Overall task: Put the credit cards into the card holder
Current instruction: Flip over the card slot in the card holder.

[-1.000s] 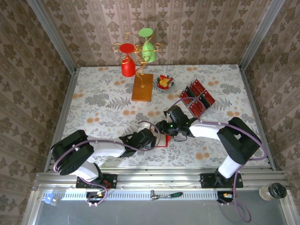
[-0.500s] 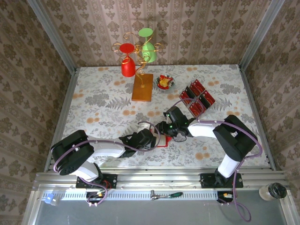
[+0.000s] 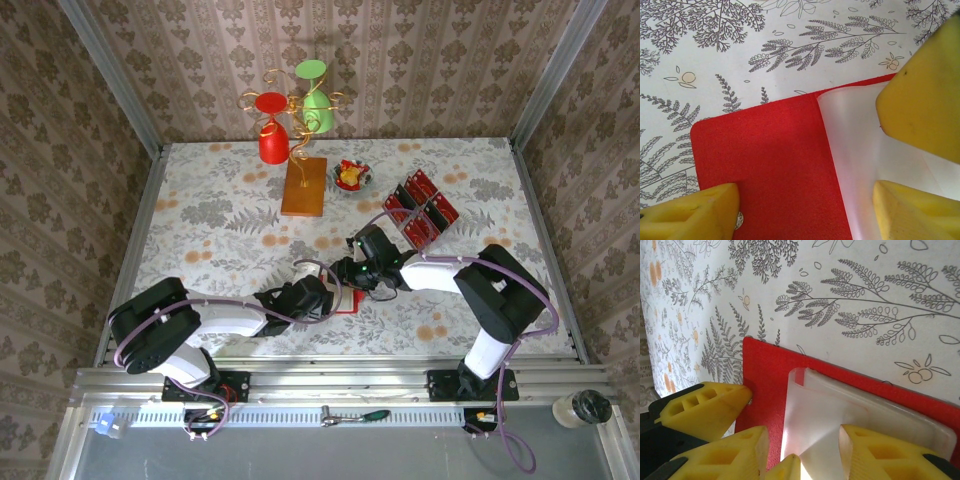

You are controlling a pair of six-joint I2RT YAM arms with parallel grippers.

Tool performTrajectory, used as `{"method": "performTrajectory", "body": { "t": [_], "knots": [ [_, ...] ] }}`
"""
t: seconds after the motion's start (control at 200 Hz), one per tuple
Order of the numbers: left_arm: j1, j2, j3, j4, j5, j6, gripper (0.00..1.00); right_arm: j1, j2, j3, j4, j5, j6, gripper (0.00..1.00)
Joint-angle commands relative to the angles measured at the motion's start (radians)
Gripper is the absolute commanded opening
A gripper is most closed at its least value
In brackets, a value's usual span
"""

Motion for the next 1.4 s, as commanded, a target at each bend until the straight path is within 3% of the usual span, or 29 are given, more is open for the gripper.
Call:
{"method": "performTrajectory", "body": {
  "t": [0.0, 0.355, 0.54, 1.395],
  "knots": [
    [-0.006, -0.016, -0.025, -0.027, -0.011, -0.016, 0.72, 0.002, -0.007, 0.026, 0.003, -0.039, 0.021, 0.41],
    [-0.005, -0.026, -0.040, -0.021, -0.022, -0.027, 0.69, -0.013, -0.052, -0.003, -0.040, 0.044, 0.022, 0.42],
    [-0.005, -0.039, -0.055, -0.007, -0.032, -0.032, 0.67, -0.014, -0.044, -0.018, -0.042, 0.061, 0.026, 0.47],
    [-0.007, -0.073, -0.116, 0.101, -0.025, -0.011, 0.69, -0.008, 0.047, 0.015, 0.060, -0.076, 0.067, 0.49]
  ]
}}
